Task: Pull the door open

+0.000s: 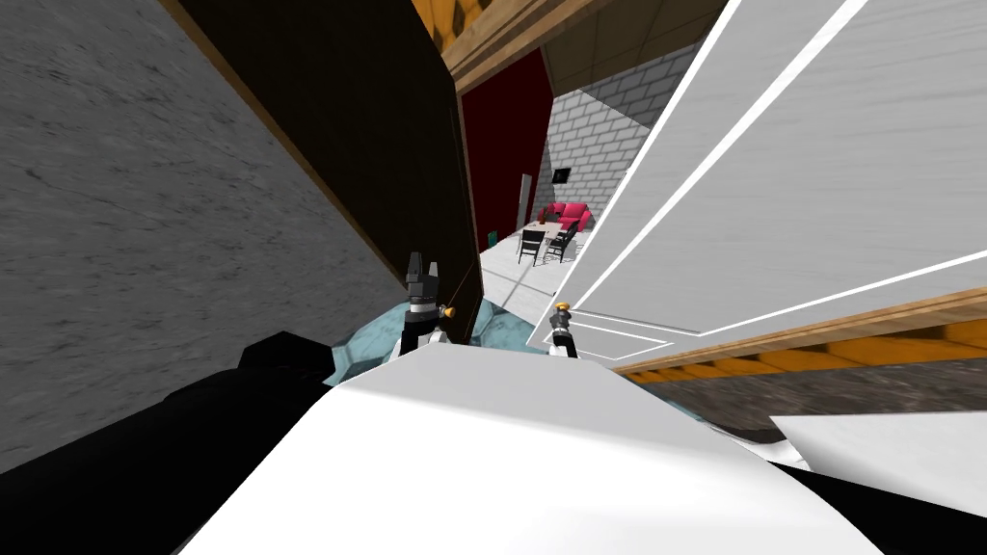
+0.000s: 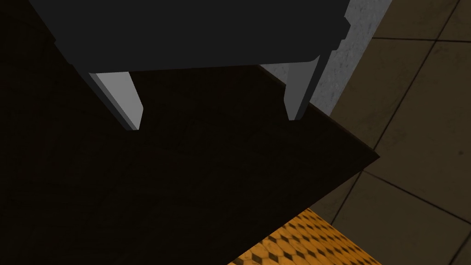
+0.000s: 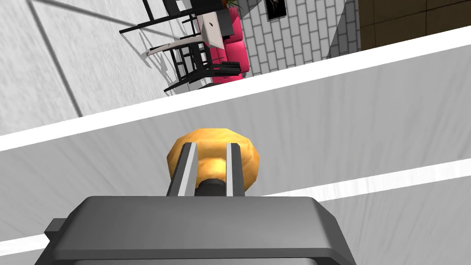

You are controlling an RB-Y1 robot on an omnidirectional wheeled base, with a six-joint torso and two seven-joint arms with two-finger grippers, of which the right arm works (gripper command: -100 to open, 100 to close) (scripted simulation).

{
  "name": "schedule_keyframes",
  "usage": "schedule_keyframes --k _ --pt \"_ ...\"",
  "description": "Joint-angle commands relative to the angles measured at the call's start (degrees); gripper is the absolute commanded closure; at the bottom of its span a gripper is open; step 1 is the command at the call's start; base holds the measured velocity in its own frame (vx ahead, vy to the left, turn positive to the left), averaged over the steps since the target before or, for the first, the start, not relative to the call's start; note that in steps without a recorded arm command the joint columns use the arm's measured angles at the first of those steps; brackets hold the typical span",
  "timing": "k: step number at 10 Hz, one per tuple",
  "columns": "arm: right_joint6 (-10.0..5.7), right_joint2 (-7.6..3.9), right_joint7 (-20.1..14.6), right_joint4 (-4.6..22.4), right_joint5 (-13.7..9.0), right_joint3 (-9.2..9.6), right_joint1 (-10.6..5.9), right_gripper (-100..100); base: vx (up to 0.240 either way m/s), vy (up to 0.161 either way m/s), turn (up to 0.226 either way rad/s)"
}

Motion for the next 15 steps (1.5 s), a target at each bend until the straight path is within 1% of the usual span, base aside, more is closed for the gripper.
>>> schedule_keyframes --k 1,2,3,4,5,9,10,12,13,14,15 --pt "0.05 -0.72 -2.86 0.89 -0.95 0.18 0.41 100 -0.038 0.004 0.065" --pt "0.05 -0.72 -3.1 0.89 -0.95 0.18 0.41 100 -0.032 -0.001 0.035" --pt "-0.1 -1.11 -5.47 0.64 -1.68 0.63 0.65 100 -0.039 -0.001 0.068" --pt "-0.1 -1.11 -5.47 0.64 -1.68 0.63 0.65 100 -0.035 -0.007 0.05" --pt "-1.27 -1.08 -7.5 0.47 -2.37 1.07 -0.34 -100 -0.057 0.007 0.078" --pt "-1.38 -1.29 -13.62 -0.42 -4.96 2.14 0.12 -100 -0.074 0.002 0.055" --pt "-1.38 -1.29 -14.01 -0.42 -4.96 2.14 0.12 -100 -0.055 -0.008 0.025" --pt "-1.45 -1.42 -17.72 -1.03 -6.72 2.86 0.43 -100 -0.06 -0.007 0.058" --pt "-1.45 -1.42 -18.27 -1.03 -6.72 2.86 0.43 -100 -0.059 -0.003 0.034" --pt "-1.49 -1.5 -20.52 -1.37 -7.69 3.27 0.6 -100 -0.055 -0.003 0.057" --pt "-1.53 -1.58 -21.98 -1.71 -8.7 3.68 0.78 -100 -0.074 -0.016 0.083"
